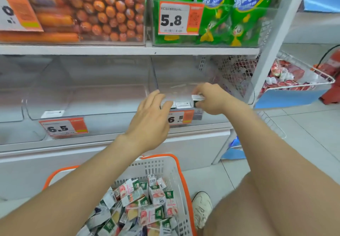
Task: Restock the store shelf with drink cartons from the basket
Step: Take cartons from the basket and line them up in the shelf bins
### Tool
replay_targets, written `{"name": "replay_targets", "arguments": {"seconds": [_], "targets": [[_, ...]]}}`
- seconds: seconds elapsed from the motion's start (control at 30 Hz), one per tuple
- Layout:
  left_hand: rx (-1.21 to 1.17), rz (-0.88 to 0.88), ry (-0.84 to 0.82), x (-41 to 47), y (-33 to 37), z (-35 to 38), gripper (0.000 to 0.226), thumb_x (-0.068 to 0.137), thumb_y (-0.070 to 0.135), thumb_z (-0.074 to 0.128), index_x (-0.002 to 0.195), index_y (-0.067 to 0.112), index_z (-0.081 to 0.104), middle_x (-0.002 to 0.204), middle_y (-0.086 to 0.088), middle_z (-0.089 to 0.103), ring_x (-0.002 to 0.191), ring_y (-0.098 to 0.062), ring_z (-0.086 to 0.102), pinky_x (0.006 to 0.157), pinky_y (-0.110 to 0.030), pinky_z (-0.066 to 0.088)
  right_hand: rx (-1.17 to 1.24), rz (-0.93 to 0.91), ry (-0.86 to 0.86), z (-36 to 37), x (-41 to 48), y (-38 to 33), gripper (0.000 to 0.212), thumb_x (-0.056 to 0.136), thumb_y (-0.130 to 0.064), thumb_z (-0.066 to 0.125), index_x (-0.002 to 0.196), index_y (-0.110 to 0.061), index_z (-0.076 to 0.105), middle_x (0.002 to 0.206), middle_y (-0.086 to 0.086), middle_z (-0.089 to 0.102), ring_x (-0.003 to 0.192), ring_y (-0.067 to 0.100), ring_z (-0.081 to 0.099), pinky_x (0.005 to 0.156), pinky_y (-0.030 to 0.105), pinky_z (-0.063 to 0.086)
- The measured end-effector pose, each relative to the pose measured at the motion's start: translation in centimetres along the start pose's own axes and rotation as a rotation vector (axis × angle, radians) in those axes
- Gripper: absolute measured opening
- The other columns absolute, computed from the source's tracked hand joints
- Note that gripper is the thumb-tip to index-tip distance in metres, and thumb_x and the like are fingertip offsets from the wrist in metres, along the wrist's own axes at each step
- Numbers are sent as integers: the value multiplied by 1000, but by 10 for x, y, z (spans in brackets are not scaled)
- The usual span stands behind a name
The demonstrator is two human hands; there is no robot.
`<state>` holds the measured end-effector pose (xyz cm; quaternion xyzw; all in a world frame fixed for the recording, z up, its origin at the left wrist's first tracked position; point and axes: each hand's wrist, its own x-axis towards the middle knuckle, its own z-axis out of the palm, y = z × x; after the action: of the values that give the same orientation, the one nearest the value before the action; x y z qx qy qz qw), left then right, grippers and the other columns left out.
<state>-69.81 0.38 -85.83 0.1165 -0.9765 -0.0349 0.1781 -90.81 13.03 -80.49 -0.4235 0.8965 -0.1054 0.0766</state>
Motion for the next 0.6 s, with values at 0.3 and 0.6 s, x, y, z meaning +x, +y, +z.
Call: {"name": "replay_targets", "arguments": {"seconds": [0.3, 0.6], "targets": [[-44, 19, -115, -3, -8, 3, 61, 96, 27, 60, 153, 19, 41, 154, -5, 37, 160, -32, 2, 113, -55, 39, 29, 40, -137, 10, -2, -9, 42, 89, -4, 44, 121, -5, 71, 123, 24, 69, 122, 43, 59, 100, 47, 52], [-270, 0, 101, -56, -30, -23, 25, 96, 12, 59, 120, 18, 66, 110, 0, 59, 106, -21, 52, 91, -33, 42, 234, -157, 116, 22, -65, -97, 22, 84, -15, 56, 75, -10, 76, 67, 7, 72, 73, 23, 68, 71, 36, 58]]}}
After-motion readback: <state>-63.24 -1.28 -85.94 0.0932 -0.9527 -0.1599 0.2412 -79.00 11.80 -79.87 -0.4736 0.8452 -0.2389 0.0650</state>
